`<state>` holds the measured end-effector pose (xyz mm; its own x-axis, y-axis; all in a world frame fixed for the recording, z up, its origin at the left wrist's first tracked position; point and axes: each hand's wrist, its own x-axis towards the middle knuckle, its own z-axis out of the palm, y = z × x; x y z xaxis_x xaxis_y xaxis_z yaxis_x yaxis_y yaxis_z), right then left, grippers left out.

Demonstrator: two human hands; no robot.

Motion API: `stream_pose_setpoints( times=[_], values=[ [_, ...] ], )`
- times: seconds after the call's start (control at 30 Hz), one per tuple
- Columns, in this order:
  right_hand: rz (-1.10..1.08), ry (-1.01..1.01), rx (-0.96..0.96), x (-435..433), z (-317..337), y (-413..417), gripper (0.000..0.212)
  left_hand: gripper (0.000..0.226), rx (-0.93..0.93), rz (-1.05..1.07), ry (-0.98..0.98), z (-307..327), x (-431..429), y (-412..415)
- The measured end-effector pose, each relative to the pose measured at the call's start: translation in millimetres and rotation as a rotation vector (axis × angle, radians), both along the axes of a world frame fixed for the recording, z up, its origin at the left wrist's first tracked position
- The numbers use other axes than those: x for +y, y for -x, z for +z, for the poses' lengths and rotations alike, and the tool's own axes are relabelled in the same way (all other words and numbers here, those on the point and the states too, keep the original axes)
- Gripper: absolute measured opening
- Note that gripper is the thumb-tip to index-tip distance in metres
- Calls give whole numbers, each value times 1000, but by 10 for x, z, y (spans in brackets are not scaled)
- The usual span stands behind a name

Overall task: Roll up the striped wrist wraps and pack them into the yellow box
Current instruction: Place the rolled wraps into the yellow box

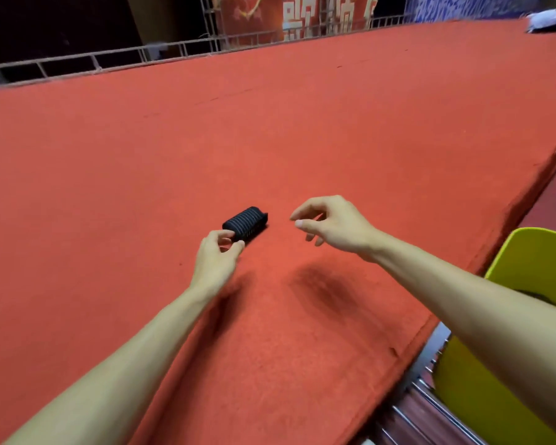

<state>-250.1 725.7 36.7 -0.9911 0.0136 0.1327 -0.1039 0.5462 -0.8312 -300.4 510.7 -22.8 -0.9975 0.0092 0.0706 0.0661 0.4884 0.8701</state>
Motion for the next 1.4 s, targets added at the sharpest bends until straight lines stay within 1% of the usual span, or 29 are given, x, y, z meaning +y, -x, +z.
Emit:
stream_pose_setpoints(
  times=[0.1, 0.17, 0.23, 0.27, 0.33, 0.43, 0.5, 0.73, 0.83, 0.87, 0.93, 1.0, 1.1, 1.2, 1.3, 1.4],
  values=[
    [-22, 31, -31, -32, -144, 211, 13, 45, 6, 97, -32, -170, 16, 347],
    [-21, 36, -44, -36, -187, 261, 13, 54, -12, 89, -56, -254, 66, 522],
    [-17, 36, -56, -32, -223, 292, 13, 60, -39, 69, -3, -349, 108, 690],
    [-13, 33, -60, -28, -224, 295, 12, 61, -60, 67, 55, -377, 128, 749],
    [-5, 29, -68, -2, -202, 268, 12, 55, -81, 60, 172, -387, 161, 783],
    [6, 17, -59, 61, -97, 175, 11, 46, -31, 28, 303, -293, 196, 667],
    [4, 9, -38, 109, -11, 116, 12, 44, 11, -27, 331, -184, 181, 516],
    [-8, -5, 44, 281, 360, -352, 13, 27, 168, -246, 94, 481, 201, -315],
    [40, -56, 65, 391, 533, -654, 33, 25, 168, -324, -47, 792, 314, -706],
    [81, -29, 49, 415, 580, -758, 39, 27, 166, -342, -96, 873, 365, -825],
    [157, 80, 9, 483, 681, -1016, 42, 32, 176, -372, -163, 1017, 500, -1080],
    [184, 167, 18, 577, 755, -1263, 39, 32, 166, -395, -200, 1103, 649, -1317],
    [168, 292, 70, 804, 817, -1582, 35, 31, 153, -419, -238, 1191, 892, -1622],
    [149, 390, 41, 1144, 839, -1939, 32, 29, 119, -489, -282, 1251, 1238, -1923],
    [88, 400, 6, 1493, 814, -2232, 30, 31, 50, -579, -288, 1251, 1594, -2139],
    [2, 356, -36, 1864, 763, -2541, 27, 33, 7, -685, -212, 1171, 1998, -2325]
  ],
)
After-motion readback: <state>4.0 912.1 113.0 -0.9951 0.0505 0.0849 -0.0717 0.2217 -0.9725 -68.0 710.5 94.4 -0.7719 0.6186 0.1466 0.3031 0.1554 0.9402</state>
